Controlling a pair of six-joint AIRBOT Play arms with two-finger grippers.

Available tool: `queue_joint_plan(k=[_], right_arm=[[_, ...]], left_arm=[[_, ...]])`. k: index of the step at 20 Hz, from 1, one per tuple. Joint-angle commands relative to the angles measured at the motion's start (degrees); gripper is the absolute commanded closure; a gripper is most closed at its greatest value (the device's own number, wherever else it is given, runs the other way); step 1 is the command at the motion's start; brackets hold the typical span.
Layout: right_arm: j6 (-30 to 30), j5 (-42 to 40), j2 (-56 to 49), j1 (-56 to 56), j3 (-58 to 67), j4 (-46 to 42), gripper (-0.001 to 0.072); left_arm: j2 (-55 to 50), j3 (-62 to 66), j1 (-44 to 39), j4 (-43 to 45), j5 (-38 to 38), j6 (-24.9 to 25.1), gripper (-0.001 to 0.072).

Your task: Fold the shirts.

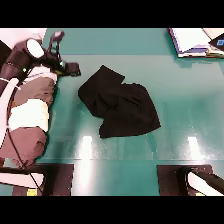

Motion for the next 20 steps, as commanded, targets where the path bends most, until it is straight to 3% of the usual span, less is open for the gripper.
queue_joint_plan(k=[1,6,9,10,11,12,16,17,18,19,20], right_arm=[[0.0,-1.0,0.1,0.1,-3.2,0.1,0.0696],[0.0,-1.0,-0.4,0.1,-4.4,0.0,0.0697],[0.0,-1.0,-0.3,0.0,-4.7,-0.2,0.0697],[0.0,-0.3,-0.3,-0.7,-5.4,-0.2,0.0697],[-0.1,1.0,-0.3,-1.6,-6.5,-0.2,0.0697],[-0.1,3.0,-0.3,-2.8,-8.5,-0.1,0.0697],[-0.1,6.0,0.4,-7.7,-24.4,-0.7,0.0693],[-0.1,5.4,0.4,-8.6,-29.6,-0.7,0.0602],[-0.1,4.0,0.1,-9.2,-35.6,-0.4,0.029],[-0.1,2.3,-0.7,-9.2,-40.8,-0.2,0.0208],[-0.4,-0.2,-2.2,-8.5,-46.0,0.3,0.0211]], left_arm=[[-6.1,-4.3,3.3,-3.5,-0.2,0.9,0.0166],[-11.7,-4.5,2.9,-10.3,2.4,1.0,0.0166],[-12.3,-4.5,0.6,-10.1,3.7,2.5,0.0168],[-12.1,-4.5,0.2,-10.2,4.4,2.5,0.0321],[-11.8,-4.2,0.2,-10.9,4.5,2.4,0.0627],[-11.8,-2.8,0.5,-10.9,3.4,2.4,0.0681],[-8.7,4.2,1.2,-9.2,0.9,4.0,0.0681],[-7.8,5.6,1.2,-9.0,0.9,4.0,0.0681],[-7.2,6.7,1.2,-9.2,1.0,4.0,0.0681],[-6.7,7.6,1.2,-9.2,0.9,4.0,0.0681],[-6.4,8.0,1.2,-9.2,1.0,4.0,0.0681]])
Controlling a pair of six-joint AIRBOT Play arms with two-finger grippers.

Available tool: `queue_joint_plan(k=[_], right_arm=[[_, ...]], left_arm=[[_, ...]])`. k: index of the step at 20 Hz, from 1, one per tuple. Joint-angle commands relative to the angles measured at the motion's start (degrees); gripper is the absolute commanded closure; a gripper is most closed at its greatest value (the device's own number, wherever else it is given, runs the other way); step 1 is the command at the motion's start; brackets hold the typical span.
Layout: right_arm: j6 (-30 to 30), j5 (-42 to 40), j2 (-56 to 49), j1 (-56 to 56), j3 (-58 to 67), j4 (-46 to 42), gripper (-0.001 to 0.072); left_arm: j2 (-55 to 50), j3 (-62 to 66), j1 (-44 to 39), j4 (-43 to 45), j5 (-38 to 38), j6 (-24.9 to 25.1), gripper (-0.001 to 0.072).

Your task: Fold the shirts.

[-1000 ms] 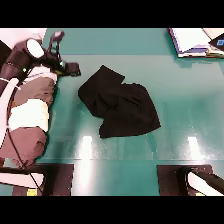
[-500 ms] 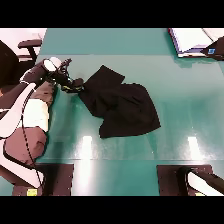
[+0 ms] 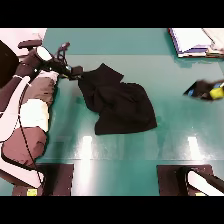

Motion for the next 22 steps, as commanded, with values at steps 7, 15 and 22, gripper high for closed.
queue_joint_plan(k=[7,15,22], right_arm=[[-7.7,-18.9,-15.1,15.9,-19.8,13.8,0.0274],[-7.3,-17.1,-18.1,20.9,-4.2,7.3,0.0697],[-6.9,-10.1,4.4,5.6,22.2,2.9,0.0698]], left_arm=[[1.5,2.8,0.1,0.2,-0.9,0.4,0.0681],[4.3,5.4,0.2,2.0,-1.4,0.4,0.0681],[28.0,18.9,0.2,7.6,-0.7,4.9,0.0681]])
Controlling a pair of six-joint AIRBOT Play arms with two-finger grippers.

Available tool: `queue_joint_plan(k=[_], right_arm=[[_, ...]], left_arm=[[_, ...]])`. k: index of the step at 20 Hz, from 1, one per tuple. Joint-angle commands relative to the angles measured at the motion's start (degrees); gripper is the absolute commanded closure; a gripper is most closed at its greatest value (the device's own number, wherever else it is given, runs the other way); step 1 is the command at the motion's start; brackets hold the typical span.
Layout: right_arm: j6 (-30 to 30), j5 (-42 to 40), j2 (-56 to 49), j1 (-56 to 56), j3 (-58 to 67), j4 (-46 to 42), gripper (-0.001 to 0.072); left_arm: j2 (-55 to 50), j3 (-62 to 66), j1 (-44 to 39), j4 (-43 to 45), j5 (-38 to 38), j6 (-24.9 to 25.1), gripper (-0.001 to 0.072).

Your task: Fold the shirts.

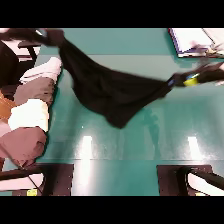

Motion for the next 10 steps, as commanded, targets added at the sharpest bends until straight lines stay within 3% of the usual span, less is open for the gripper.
queue_joint_plan(k=[1,6,10], right_arm=[[0.2,2.5,10.0,-7.1,13.7,-1.3,0.0698],[0.2,6.2,17.8,-15.0,27.3,-1.3,0.0698],[0.9,12.2,16.3,-20.9,36.6,-1.3,0.0699]], left_arm=[[12.4,6.7,0.0,1.6,0.6,1.8,0.0681],[28.2,9.4,0.0,1.6,2.1,1.7,0.0681],[33.1,9.5,0.0,1.6,2.1,1.1,0.0682]])
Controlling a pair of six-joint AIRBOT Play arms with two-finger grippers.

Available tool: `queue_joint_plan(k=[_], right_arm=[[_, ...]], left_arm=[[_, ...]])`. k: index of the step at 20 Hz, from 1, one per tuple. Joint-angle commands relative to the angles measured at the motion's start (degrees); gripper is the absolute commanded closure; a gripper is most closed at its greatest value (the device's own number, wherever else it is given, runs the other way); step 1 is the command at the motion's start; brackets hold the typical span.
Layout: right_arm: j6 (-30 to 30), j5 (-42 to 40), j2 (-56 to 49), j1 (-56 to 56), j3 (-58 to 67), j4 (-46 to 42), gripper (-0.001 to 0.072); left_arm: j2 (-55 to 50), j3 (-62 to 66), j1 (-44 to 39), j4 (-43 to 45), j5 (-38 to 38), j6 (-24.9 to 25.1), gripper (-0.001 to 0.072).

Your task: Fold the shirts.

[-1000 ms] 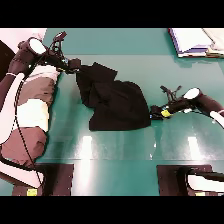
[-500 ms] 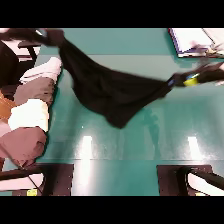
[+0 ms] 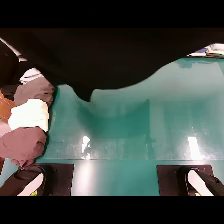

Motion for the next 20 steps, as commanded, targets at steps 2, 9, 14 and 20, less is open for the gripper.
queue_joint_plan(k=[2,9,14,20], right_arm=[[2.5,7.6,-3.0,-4.5,10.8,-0.2,0.0699],[9.3,11.5,-16.7,5.2,-2.2,-3.8,0.0699],[10.2,8.3,-32.0,11.5,-13.8,-10.6,0.0698],[9.1,6.1,-45.3,12.4,-9.6,-7.8,0.0298]], left_arm=[[4.3,0.5,0.0,0.6,0.2,-0.3,0.0682],[-11.7,-10.3,0.0,9.4,-4.7,-4.3,0.0681],[-33.8,-22.1,0.0,8.0,-1.5,-6.0,0.068],[-45.6,-21.9,0.3,8.9,-1.2,-5.7,0.0102]])
